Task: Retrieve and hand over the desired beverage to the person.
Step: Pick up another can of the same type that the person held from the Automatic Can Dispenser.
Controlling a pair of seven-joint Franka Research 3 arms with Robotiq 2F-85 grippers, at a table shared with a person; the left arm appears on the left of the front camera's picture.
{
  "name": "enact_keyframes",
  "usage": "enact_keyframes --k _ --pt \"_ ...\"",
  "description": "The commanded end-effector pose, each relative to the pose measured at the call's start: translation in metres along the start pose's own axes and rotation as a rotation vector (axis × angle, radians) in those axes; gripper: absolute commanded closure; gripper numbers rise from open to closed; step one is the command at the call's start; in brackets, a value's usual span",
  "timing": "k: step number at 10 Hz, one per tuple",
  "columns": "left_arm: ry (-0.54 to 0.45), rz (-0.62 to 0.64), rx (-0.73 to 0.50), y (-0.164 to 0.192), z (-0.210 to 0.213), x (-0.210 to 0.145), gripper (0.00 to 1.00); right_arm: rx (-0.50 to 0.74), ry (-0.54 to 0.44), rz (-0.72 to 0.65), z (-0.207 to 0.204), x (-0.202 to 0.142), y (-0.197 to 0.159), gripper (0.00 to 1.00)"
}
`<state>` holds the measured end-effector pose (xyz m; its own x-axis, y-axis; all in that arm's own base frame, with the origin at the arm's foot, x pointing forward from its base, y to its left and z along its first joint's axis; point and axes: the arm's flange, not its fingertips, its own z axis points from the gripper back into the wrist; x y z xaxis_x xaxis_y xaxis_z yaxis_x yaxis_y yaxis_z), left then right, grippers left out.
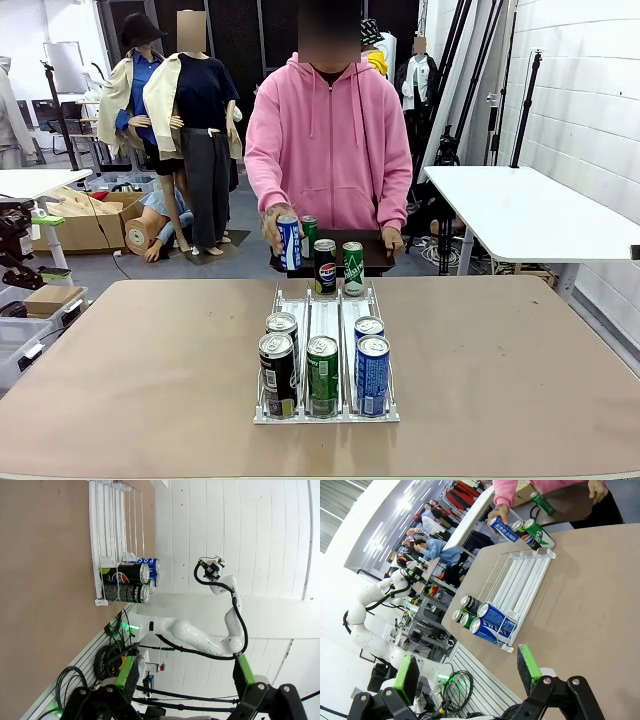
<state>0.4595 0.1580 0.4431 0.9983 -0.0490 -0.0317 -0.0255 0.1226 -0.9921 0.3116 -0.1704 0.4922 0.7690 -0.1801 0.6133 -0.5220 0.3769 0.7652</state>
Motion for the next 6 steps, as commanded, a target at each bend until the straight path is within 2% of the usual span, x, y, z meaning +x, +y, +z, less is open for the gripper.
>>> enact_keyframes --k 1,6 --pt "-0.014 0.005 0.000 -0.0002 0.0005 0.0000 0.00 0.009 -0.003 0.014 0.0001 0.0000 0.0002 0.00" --pt "-0.014 0.005 0.000 -0.0002 0.0005 0.0000 0.00 0.009 -0.003 0.014 0.0001 0.0000 0.0002 0.00"
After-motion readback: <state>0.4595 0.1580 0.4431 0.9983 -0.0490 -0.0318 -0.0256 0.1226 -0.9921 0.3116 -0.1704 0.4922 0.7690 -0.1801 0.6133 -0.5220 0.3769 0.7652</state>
